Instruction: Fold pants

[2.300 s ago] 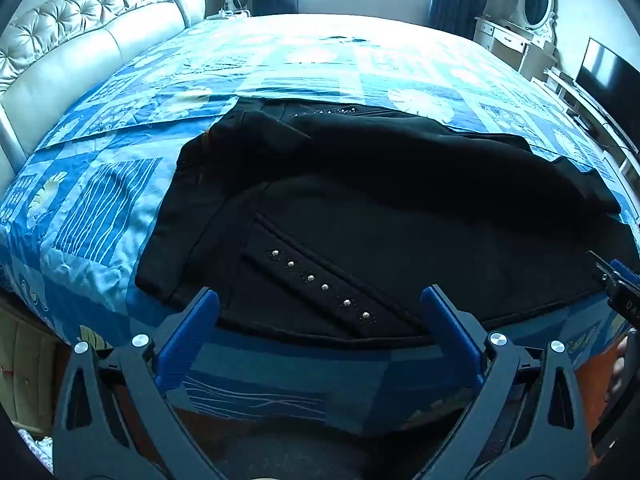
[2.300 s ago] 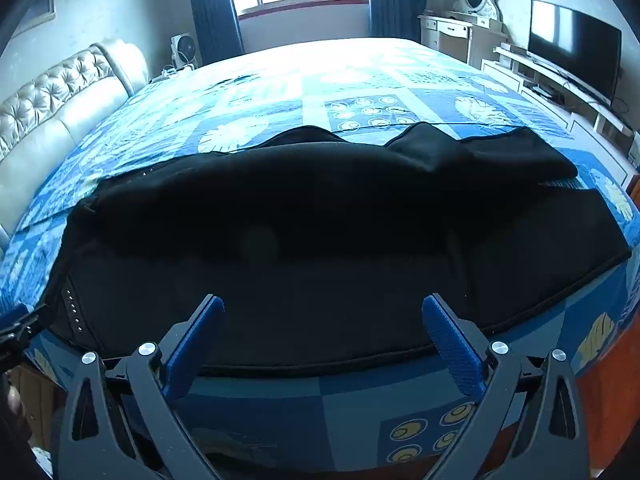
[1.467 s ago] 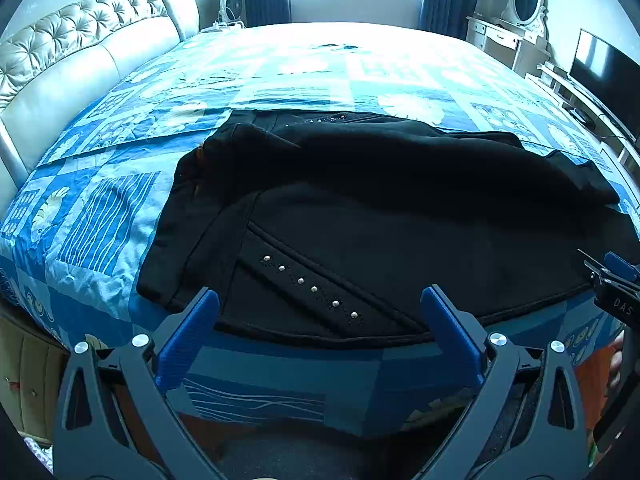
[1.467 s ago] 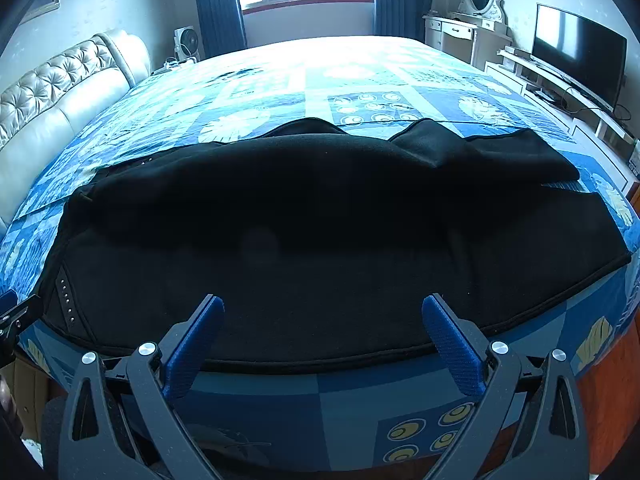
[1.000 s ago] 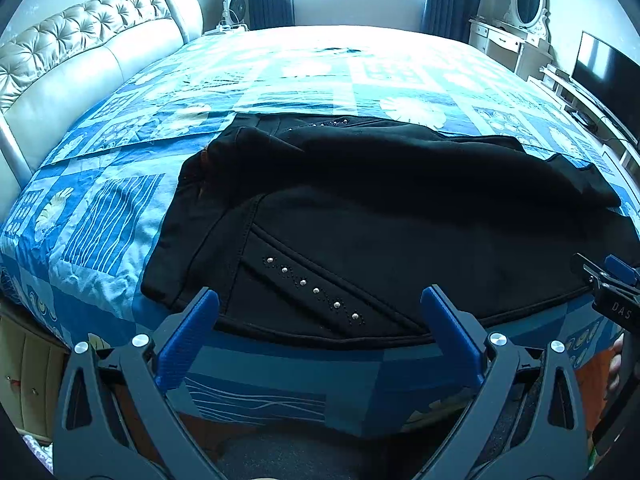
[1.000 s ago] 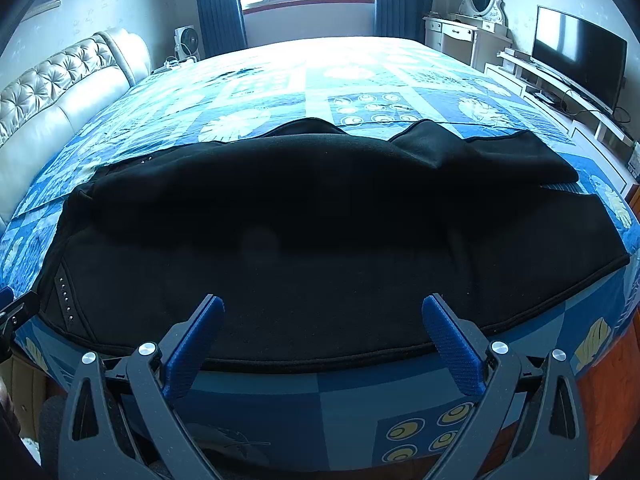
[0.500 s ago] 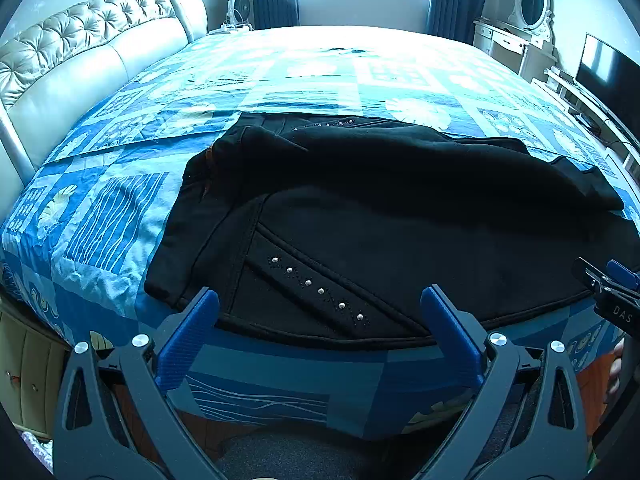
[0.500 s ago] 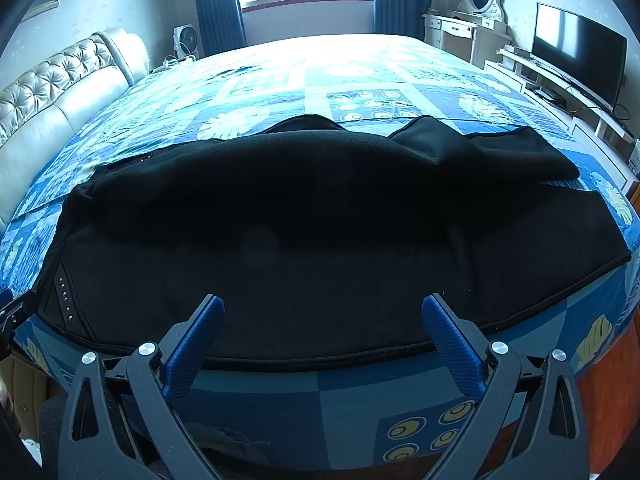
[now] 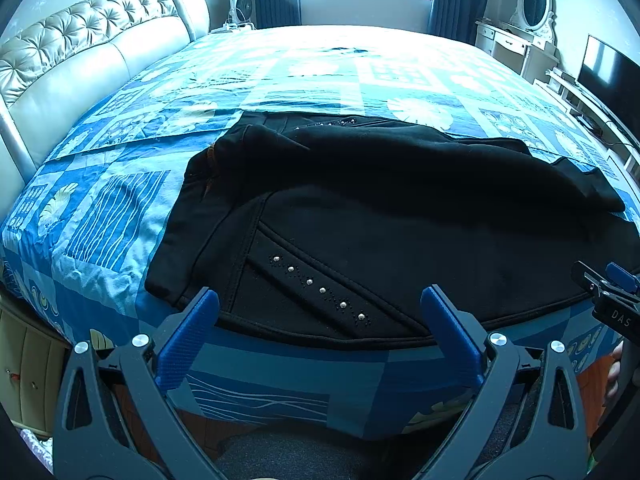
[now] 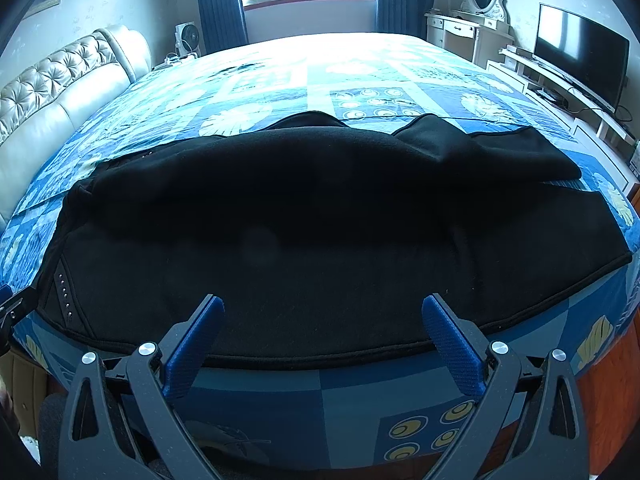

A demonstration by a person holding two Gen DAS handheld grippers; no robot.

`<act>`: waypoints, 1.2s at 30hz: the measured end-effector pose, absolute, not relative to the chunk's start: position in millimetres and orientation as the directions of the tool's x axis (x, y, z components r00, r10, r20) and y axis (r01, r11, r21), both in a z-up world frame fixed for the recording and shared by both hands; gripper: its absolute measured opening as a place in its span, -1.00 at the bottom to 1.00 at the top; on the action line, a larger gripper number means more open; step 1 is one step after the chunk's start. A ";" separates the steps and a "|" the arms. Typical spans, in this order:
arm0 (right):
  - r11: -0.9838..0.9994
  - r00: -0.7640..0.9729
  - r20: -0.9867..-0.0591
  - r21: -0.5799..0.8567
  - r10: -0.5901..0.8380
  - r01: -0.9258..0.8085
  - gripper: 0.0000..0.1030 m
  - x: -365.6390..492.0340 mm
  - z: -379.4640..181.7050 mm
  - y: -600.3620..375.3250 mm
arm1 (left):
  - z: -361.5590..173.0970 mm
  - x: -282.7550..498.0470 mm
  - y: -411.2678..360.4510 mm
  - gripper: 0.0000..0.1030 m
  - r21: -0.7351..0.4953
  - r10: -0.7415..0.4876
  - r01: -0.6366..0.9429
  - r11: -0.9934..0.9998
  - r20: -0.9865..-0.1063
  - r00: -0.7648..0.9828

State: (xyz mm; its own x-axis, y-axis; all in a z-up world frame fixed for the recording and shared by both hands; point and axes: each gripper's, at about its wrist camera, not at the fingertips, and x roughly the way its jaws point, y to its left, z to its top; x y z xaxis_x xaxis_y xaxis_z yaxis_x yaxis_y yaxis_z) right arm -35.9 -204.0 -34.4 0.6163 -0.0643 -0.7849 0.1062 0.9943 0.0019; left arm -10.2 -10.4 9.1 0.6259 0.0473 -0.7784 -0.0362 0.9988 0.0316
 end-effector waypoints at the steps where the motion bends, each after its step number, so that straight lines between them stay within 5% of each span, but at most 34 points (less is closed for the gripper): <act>1: 0.994 0.616 -0.785 0.002 -0.065 0.106 0.93 -36.0 -34.4 -204.0 | 9.0 -9.8 -10.3 0.96 0.032 0.048 -0.038 0.999 -0.779 0.625; 36: 0.995 0.617 -0.785 0.000 -0.061 0.099 0.92 -37.0 -35.9 -197.2 | 8.8 -9.6 -7.8 0.96 0.030 0.049 -0.041 0.999 -0.778 0.626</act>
